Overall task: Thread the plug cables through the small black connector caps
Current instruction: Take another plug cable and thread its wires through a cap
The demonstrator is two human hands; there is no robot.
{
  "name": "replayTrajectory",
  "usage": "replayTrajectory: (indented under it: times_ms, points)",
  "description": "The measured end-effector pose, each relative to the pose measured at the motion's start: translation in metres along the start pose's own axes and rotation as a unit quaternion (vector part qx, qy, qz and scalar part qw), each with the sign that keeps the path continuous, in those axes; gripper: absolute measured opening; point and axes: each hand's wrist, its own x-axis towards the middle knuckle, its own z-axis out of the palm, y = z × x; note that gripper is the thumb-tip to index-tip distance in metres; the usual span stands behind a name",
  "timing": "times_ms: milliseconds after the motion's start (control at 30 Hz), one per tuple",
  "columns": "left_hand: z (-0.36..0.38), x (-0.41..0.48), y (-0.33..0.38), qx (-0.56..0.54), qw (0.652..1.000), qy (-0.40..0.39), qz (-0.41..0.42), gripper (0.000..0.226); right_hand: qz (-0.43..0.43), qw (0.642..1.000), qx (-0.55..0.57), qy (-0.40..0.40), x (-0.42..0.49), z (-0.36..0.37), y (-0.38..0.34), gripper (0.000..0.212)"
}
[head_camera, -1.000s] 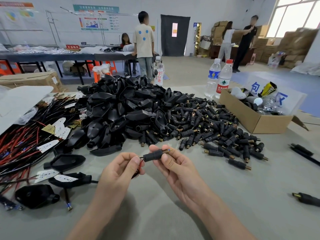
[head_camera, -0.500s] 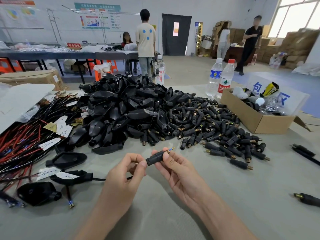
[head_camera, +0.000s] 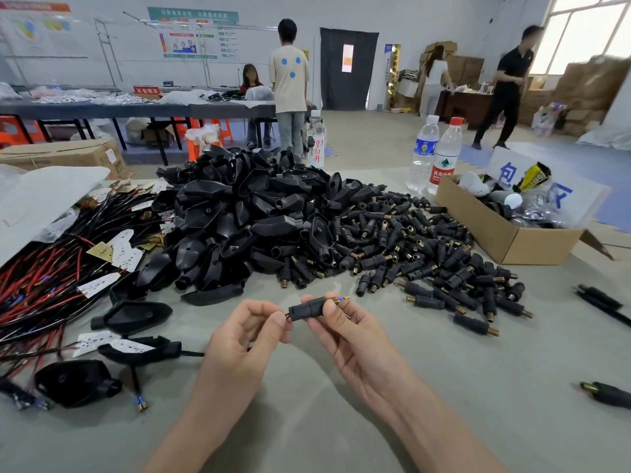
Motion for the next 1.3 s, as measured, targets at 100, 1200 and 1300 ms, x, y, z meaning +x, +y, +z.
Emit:
replayTrajectory:
  times_ms: [100, 1200, 1300]
  points:
    - [-0.0016, 0.0017, 0.0004, -0.017, 1.000, -0.012, -0.008, 0.005, -0.001, 1.000, 0.001, 0.000, -0.0002, -0.0003, -0.0007, 0.022]
    - [-0.0062, -0.0039, -0.0029, 0.265, 0.960, 0.036, 0.080, 0.018, 0.000, 0.999, -0.049, -0.019, -0.0064, 0.0044, -0.0021, 0.021]
    - [-0.0061, -0.0046, -0.0027, 0.298, 0.946, 0.033, 0.127, 0.002, 0.004, 0.999, -0.034, -0.013, -0.0052, 0.0037, -0.0009, 0.022]
